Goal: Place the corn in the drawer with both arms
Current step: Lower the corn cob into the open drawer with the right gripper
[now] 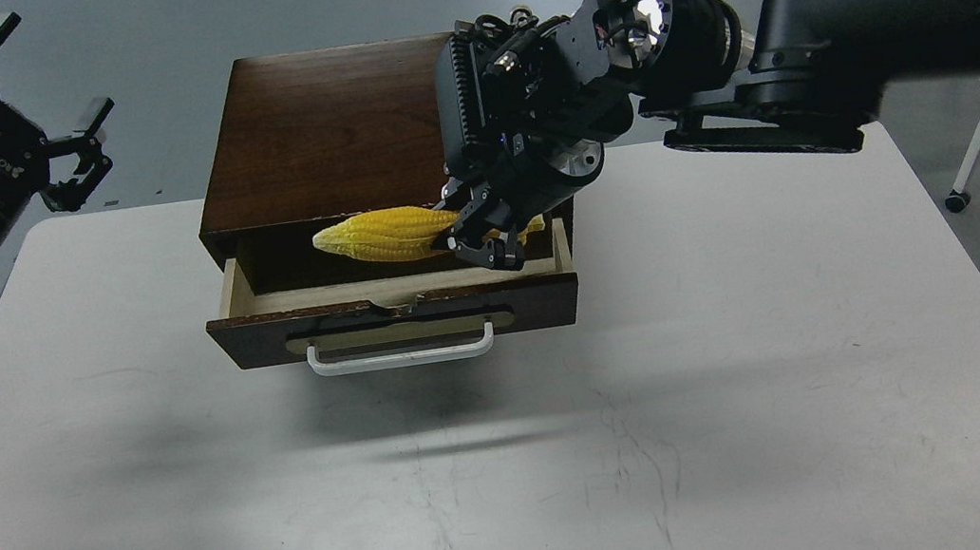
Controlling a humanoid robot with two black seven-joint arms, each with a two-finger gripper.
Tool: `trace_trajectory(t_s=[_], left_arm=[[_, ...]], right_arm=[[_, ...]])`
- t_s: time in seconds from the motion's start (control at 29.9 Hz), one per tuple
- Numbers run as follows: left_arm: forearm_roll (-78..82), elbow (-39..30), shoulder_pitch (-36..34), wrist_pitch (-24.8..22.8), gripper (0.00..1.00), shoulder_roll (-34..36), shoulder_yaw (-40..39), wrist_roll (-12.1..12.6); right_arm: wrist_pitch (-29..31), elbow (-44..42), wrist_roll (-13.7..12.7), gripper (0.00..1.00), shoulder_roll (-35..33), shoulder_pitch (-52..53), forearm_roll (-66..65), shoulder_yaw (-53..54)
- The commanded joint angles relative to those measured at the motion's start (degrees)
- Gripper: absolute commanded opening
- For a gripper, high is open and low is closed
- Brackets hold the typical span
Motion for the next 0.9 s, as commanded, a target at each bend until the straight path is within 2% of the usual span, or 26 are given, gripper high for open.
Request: trace_trajectory(t_s=[0.0, 0.27, 0.4, 0.57, 0.67, 0.74, 0.8, 0.87], left_arm=[[-0.05, 0.00, 0.09, 0.00, 0.98, -0.08, -0.33, 0.00], [-0.05, 0.00, 0.09, 0.00, 0.98, 0.00, -0.42, 0.00], [-0.05, 0.00, 0.09, 0.00, 0.98, 0.00, -0.42, 0.00], [-0.05, 0.00, 0.09, 0.00, 0.98, 0.00, -0.42, 0.00], [-0.05, 0.00, 0.09, 0.00, 0.98, 0.00, -0.42, 0.00], [-0.05, 0.00, 0.09, 0.00, 0.98, 0.00, -0.42, 0.00], [-0.05, 0.00, 0.09, 0.00, 0.98, 0.00, -0.51, 0.00], [-0.05, 0.00, 0.09, 0.00, 0.98, 0.00, -0.42, 0.00]], right_arm=[[-0.07, -0.01, 0.00, 0.00, 0.15, -0.45, 0.08, -0.15], [-0.07, -0.10, 0.00, 0.00, 0.15, -1.95, 0.08, -0.24], [-0.07, -0.54, 0.00, 0.17, -0.11, -2.74, 0.17, -0.33], [-0.25, -1.33, 0.00, 0.23, -0.11, -3.35, 0.17, -0.33], [-0.95, -1.42, 0.00, 0.35, -0.11, -3.71, 0.26, -0.33], [-0.95, -1.42, 0.00, 0.37, -0.11, -3.79, 0.26, -0.33], [-1.04, -1.68, 0.00, 0.45, -0.20, -3.88, 0.35, -0.24], [-1.12, -1.68, 0.00, 0.46, -0.20, -3.88, 0.26, -0.33]])
